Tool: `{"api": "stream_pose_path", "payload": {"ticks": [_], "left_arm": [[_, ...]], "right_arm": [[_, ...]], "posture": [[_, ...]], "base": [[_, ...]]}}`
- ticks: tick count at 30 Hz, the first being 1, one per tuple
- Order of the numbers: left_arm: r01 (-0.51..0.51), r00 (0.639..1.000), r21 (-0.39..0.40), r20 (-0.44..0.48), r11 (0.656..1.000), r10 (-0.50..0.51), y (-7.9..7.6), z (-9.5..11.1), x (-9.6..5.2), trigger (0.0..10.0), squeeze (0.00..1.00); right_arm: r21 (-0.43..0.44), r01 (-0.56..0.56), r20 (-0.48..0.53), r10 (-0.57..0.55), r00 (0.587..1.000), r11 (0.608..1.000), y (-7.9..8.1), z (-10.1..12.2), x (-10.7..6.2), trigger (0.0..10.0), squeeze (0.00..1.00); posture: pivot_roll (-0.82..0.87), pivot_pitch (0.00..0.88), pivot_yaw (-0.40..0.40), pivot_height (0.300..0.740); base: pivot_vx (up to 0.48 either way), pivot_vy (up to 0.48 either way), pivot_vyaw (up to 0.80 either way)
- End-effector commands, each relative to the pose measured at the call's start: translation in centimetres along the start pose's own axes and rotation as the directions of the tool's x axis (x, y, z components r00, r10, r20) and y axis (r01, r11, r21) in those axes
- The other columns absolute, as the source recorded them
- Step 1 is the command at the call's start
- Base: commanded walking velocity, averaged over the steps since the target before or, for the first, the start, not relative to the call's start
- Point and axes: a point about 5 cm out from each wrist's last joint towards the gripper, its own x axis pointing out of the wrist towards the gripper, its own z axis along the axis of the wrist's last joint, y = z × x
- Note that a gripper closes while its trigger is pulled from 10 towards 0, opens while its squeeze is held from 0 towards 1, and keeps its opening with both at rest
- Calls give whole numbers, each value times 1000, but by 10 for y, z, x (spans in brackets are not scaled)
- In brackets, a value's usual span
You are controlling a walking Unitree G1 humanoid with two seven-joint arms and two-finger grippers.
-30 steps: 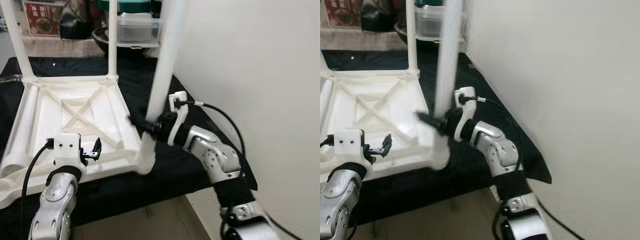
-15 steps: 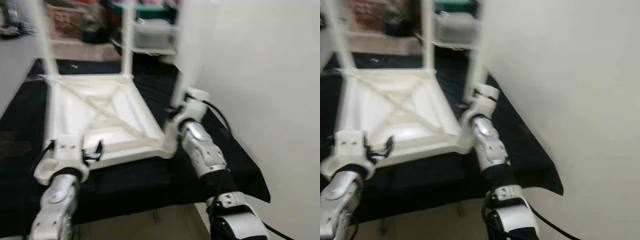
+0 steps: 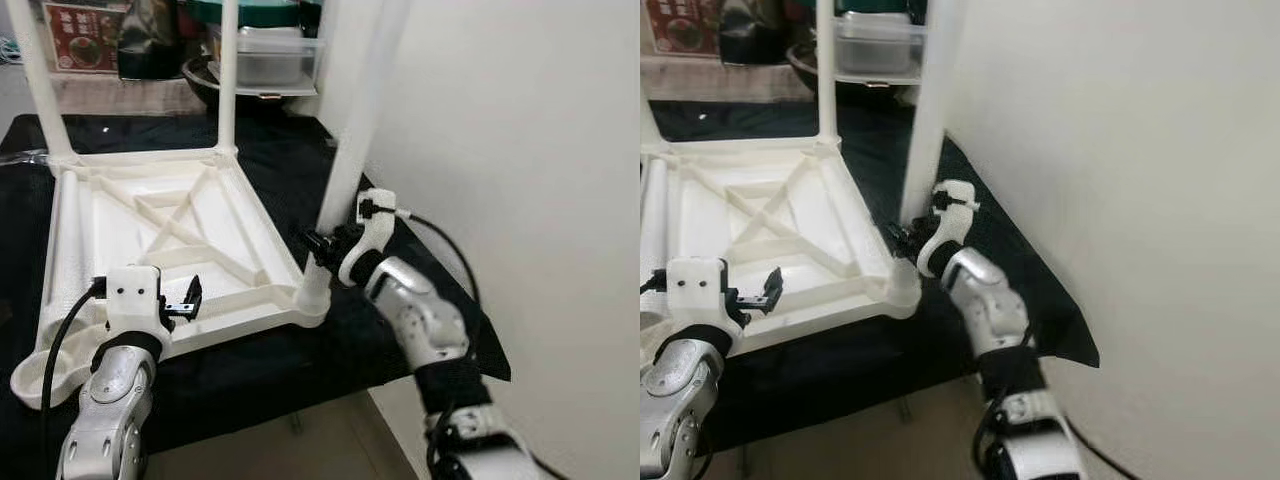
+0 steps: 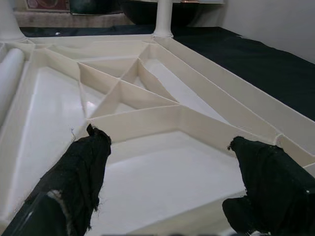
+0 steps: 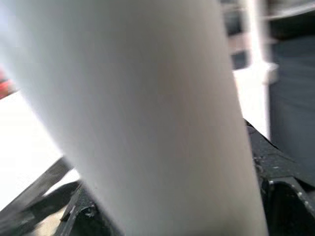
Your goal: Building children table
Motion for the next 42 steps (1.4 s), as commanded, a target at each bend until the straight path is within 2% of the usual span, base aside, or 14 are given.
{"api": "stream_pose_path", "payload": {"ticks": [1,5,10,16,17,22,23,26,27,29,34,38,39,42], "left_arm": [[12,1000,-10,-8,1000,-12,-3,-2,1,10000,0],[14,1000,-12,-6,1000,-14,-4,-2,2,10000,0],[14,1000,-17,-5,1000,-14,-4,-2,1,10000,0],[17,1000,-19,-7,1000,-17,-4,-3,0,10000,0],[19,1000,-18,-8,1000,-19,-3,-3,0,10000,0],[22,1000,-17,-11,1000,-23,-3,-3,0,10000,0],[23,1000,-17,-12,1000,-23,-3,-3,0,10000,0],[23,1000,-18,-12,1000,-23,-4,-4,0,10000,0],[22,1000,-19,-11,1000,-23,-4,-4,0,10000,0],[22,1000,-20,-10,1000,-22,-4,-3,0,10000,0],[23,1000,-27,-5,999,-23,-4,-3,1,10000,0],[23,1000,-27,-5,999,-23,-4,-3,1,10000,0],[20,1000,-29,-3,999,-20,-4,-2,0,10000,0],[20,1000,-29,-3,999,-20,-4,-2,0,10000,0]], "right_arm": [[-12,-255,-26,254,967,967,18,2,1,10000,0],[3,-375,-112,373,921,927,19,-18,-7,0,0],[-68,204,-176,-213,961,977,-18,-45,1,0,0],[-180,711,-130,-733,668,680,-56,-51,-35,0,0],[-174,656,-135,-678,722,734,-46,-51,-31,9961,0],[-106,354,-110,-365,924,929,-10,-45,-14,10000,0],[-77,252,-92,-258,962,965,-4,-41,-10,10000,1000],[-29,76,-91,-79,993,997,3,-36,-3,10000,1000],[-36,-14,-76,11,997,999,7,-30,-1,10000,310],[-28,-170,-93,167,982,985,13,-26,-3,10000,0],[-11,-441,-194,431,881,897,15,-30,-17,3961,0],[-11,-441,-194,431,881,897,15,-30,-17,3961,0],[-31,103,-219,-107,970,994,-26,-43,-8,0,0],[-31,103,-219,-107,970,994,-26,-43,-8,0,0]], "posture": [[161,0,-166,740],[164,0,-171,740],[166,0,-170,740],[163,0,-159,740],[157,0,-156,740],[156,0,-155,740],[160,0,-157,740],[161,0,-158,740],[161,0,-158,740],[163,0,-162,740],[167,0,-169,740],[167,0,-169,740],[169,0,-175,740],[169,0,-175,740]], "base": [[0,0,0],[0,0,0],[0,0,0],[0,0,0],[0,0,0],[0,0,0],[0,0,0],[0,0,0],[0,0,0],[0,0,0],[0,0,0],[0,0,0],[0,0,0],[0,0,0]]}}
